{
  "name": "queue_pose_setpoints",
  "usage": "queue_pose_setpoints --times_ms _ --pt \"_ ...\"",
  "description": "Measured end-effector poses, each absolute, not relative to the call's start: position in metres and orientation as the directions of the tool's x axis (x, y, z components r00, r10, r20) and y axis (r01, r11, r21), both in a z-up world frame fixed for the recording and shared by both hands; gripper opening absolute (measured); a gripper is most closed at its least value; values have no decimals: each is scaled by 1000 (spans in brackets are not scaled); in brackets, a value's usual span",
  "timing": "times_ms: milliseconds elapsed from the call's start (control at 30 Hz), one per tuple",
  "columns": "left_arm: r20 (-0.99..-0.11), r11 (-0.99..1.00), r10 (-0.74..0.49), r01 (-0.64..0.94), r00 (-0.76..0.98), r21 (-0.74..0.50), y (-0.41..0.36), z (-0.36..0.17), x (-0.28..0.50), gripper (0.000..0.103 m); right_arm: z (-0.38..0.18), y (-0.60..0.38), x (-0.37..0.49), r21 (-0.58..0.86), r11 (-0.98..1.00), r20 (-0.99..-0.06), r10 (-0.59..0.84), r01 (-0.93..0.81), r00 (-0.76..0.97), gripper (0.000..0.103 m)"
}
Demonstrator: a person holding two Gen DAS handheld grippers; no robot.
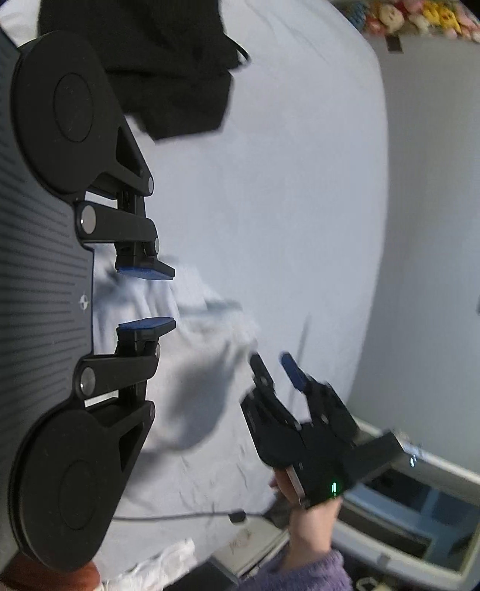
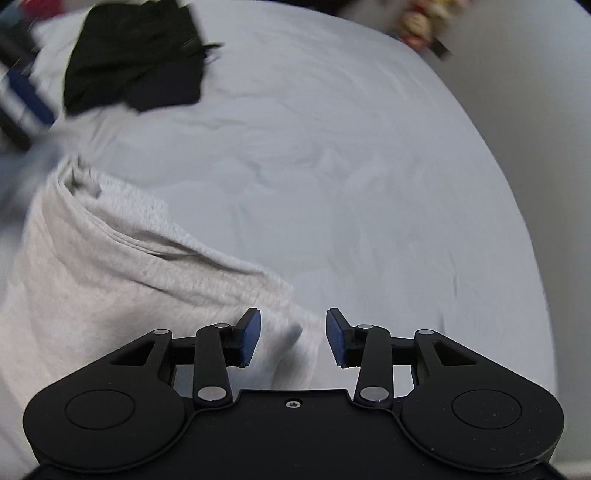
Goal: Fold clothes
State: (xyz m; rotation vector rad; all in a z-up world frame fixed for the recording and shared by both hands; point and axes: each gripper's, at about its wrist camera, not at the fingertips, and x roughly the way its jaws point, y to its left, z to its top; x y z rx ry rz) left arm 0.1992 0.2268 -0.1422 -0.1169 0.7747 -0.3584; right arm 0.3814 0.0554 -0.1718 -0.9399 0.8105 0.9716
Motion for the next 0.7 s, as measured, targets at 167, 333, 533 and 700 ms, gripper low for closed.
queue_pose_setpoints --times_ms 167,333,533,700 --pt "-673 907 -408 357 617 -222 184 -144 220 20 -166 20 365 -138 384 -902 332 -913 276 37" --pt "-744 936 -314 323 590 -139 162 -169 243 20 -185 -3 338 -79 412 -912 337 -908 233 38" --pt "-799 966 -235 222 554 -130 186 -197 256 16 -223 -11 329 -30 452 -921 335 -891 201 38" --pt "-820 970 -225 198 527 -139 192 -218 263 9 -249 1 328 1 465 -916 355 -885 186 40"
